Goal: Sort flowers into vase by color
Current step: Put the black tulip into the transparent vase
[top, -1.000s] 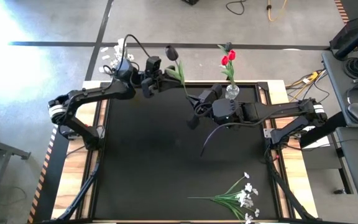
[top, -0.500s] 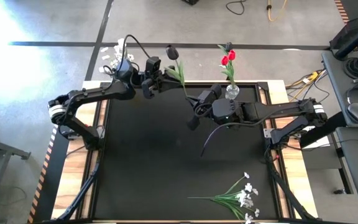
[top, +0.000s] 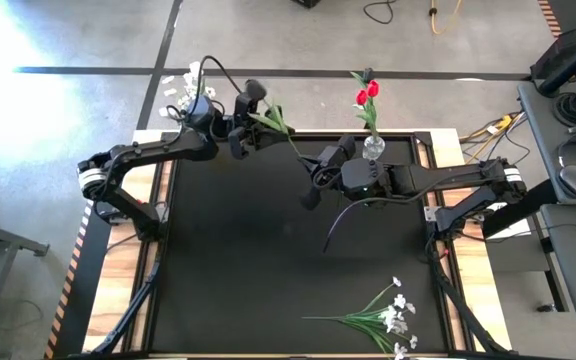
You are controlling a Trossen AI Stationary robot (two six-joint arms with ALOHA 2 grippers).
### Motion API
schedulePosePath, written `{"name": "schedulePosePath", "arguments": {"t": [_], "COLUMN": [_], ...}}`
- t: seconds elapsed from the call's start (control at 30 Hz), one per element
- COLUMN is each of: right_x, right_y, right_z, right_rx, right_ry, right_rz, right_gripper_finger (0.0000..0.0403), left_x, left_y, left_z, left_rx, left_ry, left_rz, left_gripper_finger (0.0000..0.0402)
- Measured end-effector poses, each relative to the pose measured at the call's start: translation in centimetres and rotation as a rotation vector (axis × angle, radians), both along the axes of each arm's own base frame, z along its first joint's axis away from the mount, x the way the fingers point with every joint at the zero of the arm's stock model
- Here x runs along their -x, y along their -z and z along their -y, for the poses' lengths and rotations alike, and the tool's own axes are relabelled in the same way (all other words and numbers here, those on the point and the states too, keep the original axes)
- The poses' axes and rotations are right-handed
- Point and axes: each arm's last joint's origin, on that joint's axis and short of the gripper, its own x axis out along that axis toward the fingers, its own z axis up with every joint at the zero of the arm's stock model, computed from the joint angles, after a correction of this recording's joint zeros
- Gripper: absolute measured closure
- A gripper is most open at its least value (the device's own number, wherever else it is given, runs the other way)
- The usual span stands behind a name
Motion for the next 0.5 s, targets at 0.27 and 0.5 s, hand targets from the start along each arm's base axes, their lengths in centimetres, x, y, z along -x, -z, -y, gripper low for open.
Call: {"name": "schedulePosePath", "arguments": {"t": [0.27, 0.5], "right_x": [0.1, 1.0], "right_y": [0.2, 0.6], "right_z": [0.1, 0.2], "right_rx": [-0.036, -0.117], "right_ry": [0.013, 0.054], "right_rz": [0.001, -0.047], "right_gripper_finger": [0.0369, 0.0284], "left_x": [0.2, 0.1], "left_y": [0.0, 0.6], "left_z": [-0.3, -0.7], "left_rx": [-0.023, -0.064], "left_ry": [-0.021, -0.052], "left_rz": [0.008, -0.045], "left_gripper_finger": [0.0392, 0.0398]}}
